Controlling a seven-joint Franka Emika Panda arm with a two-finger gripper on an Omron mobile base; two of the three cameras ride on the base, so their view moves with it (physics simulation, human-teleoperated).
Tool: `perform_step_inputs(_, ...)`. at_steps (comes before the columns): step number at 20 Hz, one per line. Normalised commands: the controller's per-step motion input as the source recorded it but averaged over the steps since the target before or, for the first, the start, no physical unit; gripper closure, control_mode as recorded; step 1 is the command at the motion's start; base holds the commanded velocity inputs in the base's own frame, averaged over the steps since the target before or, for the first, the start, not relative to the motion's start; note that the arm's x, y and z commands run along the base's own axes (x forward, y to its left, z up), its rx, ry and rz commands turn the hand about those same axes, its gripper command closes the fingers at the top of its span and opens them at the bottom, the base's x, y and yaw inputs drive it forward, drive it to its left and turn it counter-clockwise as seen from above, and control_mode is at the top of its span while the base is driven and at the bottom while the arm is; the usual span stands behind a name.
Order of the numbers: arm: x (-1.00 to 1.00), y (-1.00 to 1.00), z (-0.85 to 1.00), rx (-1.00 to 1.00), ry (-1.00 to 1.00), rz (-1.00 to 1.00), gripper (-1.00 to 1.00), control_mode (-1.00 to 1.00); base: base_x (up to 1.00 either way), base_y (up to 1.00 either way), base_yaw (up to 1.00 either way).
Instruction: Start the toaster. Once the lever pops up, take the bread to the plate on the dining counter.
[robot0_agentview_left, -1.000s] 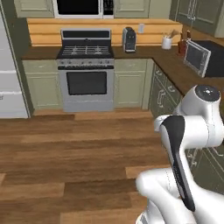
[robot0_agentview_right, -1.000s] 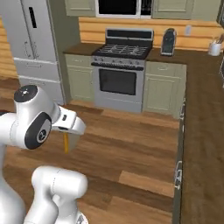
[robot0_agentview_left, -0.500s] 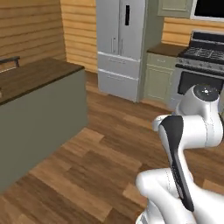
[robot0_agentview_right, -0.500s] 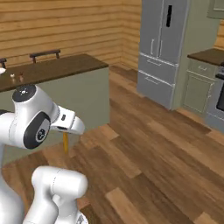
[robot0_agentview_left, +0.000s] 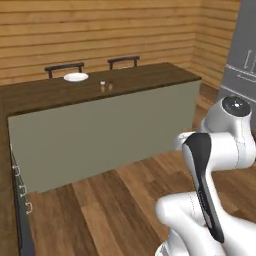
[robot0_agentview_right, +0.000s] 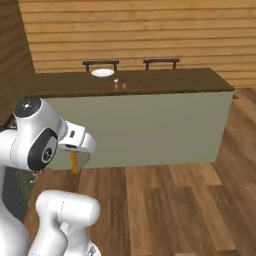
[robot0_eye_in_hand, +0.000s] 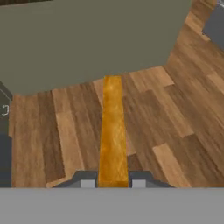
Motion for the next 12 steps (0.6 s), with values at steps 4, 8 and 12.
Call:
perform_step_inputs(4,0.0,0.0,0.0,0.0,0.0,0.0,1.0,1.0,0.92,0.0,0.29)
perform_step_inputs(8,0.0,0.0,0.0,0.0,0.0,0.0,1.0,1.0,1.0,0.0,0.33)
perform_step_inputs(12,0.0,0.0,0.0,0.0,0.0,0.0,1.0,1.0,1.0,0.0,0.36)
